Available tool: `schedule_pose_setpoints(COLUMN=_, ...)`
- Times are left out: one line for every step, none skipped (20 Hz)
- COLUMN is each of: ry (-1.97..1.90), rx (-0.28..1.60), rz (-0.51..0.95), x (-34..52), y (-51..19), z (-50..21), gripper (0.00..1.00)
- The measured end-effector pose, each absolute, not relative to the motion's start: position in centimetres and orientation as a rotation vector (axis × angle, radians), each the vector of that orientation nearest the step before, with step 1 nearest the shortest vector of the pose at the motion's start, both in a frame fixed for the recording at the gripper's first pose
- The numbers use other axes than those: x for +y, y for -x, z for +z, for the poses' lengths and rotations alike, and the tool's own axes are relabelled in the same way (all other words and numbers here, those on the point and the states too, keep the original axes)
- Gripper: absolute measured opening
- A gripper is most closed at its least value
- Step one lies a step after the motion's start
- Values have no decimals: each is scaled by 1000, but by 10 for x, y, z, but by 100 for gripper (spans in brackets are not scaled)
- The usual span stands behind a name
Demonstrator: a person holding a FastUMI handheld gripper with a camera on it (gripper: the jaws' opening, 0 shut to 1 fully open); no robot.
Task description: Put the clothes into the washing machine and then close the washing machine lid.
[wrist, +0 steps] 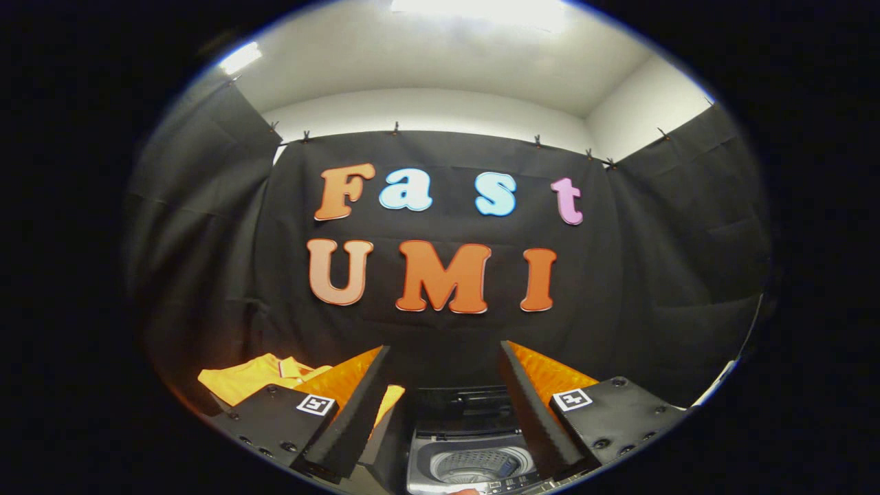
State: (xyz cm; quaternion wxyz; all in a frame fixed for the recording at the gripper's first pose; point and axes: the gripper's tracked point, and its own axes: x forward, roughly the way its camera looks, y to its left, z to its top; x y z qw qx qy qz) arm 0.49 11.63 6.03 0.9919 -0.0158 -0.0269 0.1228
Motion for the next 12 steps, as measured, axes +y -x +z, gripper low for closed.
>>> schedule_pose_setpoints(ry=47, rx=-49, rz=283, x=138, y=-9, z=64, gripper=99)
schedule_pose_setpoints(ry=61, rx=-44, rz=319, x=160, y=-14, z=67, gripper=99)
schedule_pose_setpoints(ry=76, rx=-34, rz=357, x=182, y=-20, z=69, gripper=99)
schedule_pose_setpoints(ry=91, rx=-22, rz=400, x=207, y=-23, z=71, gripper=99)
schedule_pose_setpoints(ry=102, rx=-9, rz=443, x=232, y=-28, z=70, gripper=99)
schedule_pose_setpoints(ry=106, rx=10, rz=485, x=257, y=-31, z=68, gripper=100)
schedule_pose_setpoints(ry=110, rx=34, rz=527, x=281, y=-33, z=62, gripper=100)
schedule_pose_setpoints(ry=117, rx=63, rz=560, x=303, y=-38, z=55, gripper=100)
schedule_pose_setpoints(ry=128, rx=100, rz=589, x=325, y=-44, z=45, gripper=100)
schedule_pose_setpoints(ry=148, rx=140, rz=609, x=344, y=-53, z=32, gripper=100)
schedule_pose_setpoints(ry=168, rx=182, rz=626, x=358, y=-59, z=19, gripper=100)
schedule_pose_setpoints(ry=177, rx=222, rz=643, x=374, y=-61, z=7, gripper=100)
